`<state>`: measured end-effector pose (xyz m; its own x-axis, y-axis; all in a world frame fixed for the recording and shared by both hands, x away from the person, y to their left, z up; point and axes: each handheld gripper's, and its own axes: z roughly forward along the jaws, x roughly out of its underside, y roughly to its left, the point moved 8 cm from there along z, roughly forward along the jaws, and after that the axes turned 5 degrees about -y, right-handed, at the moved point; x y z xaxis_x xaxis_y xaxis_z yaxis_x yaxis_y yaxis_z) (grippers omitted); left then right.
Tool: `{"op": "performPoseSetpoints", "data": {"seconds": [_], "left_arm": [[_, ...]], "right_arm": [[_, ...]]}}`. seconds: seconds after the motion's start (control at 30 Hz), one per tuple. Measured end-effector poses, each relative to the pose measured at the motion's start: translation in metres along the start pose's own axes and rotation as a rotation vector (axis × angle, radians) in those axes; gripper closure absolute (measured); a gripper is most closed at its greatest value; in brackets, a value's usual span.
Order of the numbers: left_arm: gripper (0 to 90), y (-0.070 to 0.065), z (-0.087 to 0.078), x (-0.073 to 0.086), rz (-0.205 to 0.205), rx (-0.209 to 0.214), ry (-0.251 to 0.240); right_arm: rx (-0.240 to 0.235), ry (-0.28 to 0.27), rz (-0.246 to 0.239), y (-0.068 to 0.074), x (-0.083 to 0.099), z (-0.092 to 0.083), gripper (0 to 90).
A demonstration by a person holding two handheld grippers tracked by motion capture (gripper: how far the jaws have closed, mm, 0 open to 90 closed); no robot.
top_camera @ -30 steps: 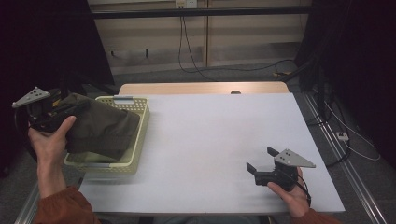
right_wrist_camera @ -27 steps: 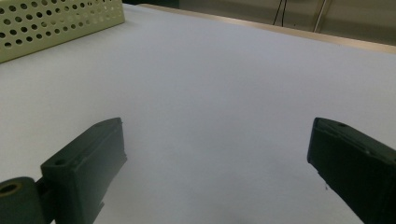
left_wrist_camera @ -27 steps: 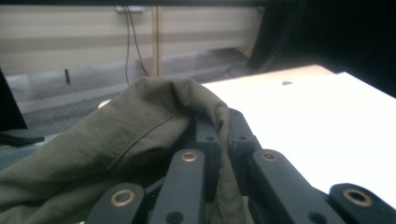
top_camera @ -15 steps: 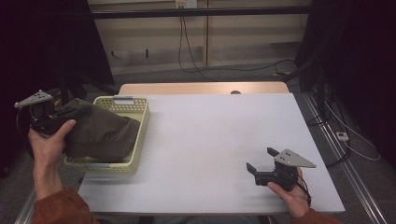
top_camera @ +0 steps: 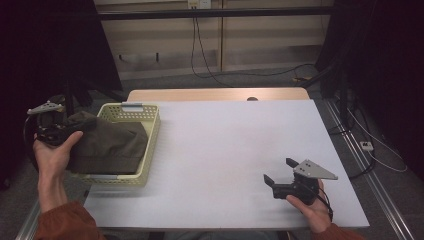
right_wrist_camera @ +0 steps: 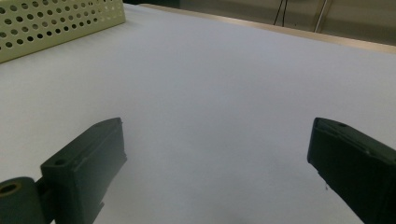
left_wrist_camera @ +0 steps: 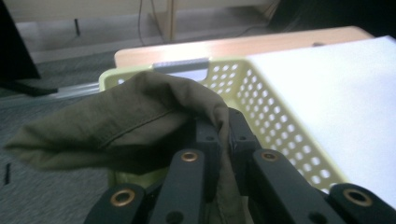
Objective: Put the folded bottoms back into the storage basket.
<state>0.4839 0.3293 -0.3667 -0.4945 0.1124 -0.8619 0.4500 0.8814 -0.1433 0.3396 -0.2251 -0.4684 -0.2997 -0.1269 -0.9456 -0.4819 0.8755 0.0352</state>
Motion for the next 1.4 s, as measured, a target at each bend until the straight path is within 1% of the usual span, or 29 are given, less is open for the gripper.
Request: {"op": "performPoseSetpoints", "data": {"seconds": [0.17, 0.2, 0.3, 0.4, 0.63, 0.67, 0.7, 0.73, 0.77, 0.83, 0.93, 0.97, 1.03, 1.07, 1.23, 1.27, 1.33, 1.4], "left_arm": [[86.6, 0.008, 0.008, 0.007, -0.011, -0.036, 0.031], [86.6, 0.009, 0.009, 0.008, -0.014, -0.047, 0.03], [86.5, 0.013, 0.013, 0.011, -0.005, -0.09, 0.056], [86.4, 0.015, 0.016, 0.014, -0.022, -0.101, 0.067], [86.4, 0.021, 0.02, 0.021, -0.038, -0.132, 0.102], [86.5, 0.022, 0.021, 0.022, -0.035, -0.136, 0.112], [86.4, 0.023, 0.022, 0.024, -0.041, -0.14, 0.123], [86.4, 0.024, 0.023, 0.025, -0.039, -0.146, 0.124], [86.4, 0.025, 0.023, 0.027, -0.031, -0.146, 0.144], [86.4, 0.026, 0.027, 0.03, -0.02, -0.155, 0.158], [86.4, 0.027, 0.031, 0.034, -0.023, -0.167, 0.184], [86.4, 0.028, 0.032, 0.035, -0.029, -0.171, 0.186], [86.4, 0.029, 0.035, 0.037, -0.026, -0.179, 0.191], [86.4, 0.029, 0.036, 0.038, -0.032, -0.178, 0.196], [86.4, 0.032, 0.044, 0.043, -0.052, -0.203, 0.203], [86.4, 0.031, 0.045, 0.043, -0.053, -0.207, 0.204], [86.4, 0.031, 0.048, 0.044, -0.037, -0.216, 0.211], [86.4, 0.031, 0.052, 0.045, -0.039, -0.225, 0.22]], "right_arm": [[0.002, 0.001, 0.002, 0.0, 0.0, 0.0, 4.2], [0.001, 0.001, 0.002, 0.0, 0.0, 0.0, 4.2], [0.0, 0.001, 0.001, 0.0, 0.0, 0.0, 4.2], [0.0, 0.0, 0.001, 0.0, 0.0, 0.0, 4.2], [0.001, 0.001, 0.002, 0.0, 0.0, 0.0, 4.2], [0.001, 0.001, 0.002, 0.0, 0.0, 0.0, 4.2], [0.0, 0.001, 0.003, -0.001, 0.0, 0.0, 4.2], [0.001, 0.001, 0.003, -0.001, 0.0, 0.0, 4.2], [0.001, 0.001, 0.003, -0.001, 0.0, 0.0, 4.2], [0.001, 0.001, 0.003, -0.001, 0.0, 0.0, 4.2], [0.001, 0.002, 0.003, 0.0, 0.0, 0.0, 4.2], [0.0, 0.001, 0.003, 0.0, 0.0, 0.0, 4.2], [0.0, 0.002, 0.004, -0.001, 0.001, 0.0, 4.2], [0.001, 0.002, 0.005, -0.001, 0.001, 0.0, 4.2], [0.001, 0.001, 0.004, -0.001, 0.0, 0.0, 4.2], [0.002, 0.001, 0.005, -0.001, 0.0, 0.0, 4.2], [0.002, 0.003, 0.006, -0.001, 0.001, 0.0, 4.2], [0.002, 0.003, 0.007, -0.001, 0.001, 0.0, 4.2]]}}
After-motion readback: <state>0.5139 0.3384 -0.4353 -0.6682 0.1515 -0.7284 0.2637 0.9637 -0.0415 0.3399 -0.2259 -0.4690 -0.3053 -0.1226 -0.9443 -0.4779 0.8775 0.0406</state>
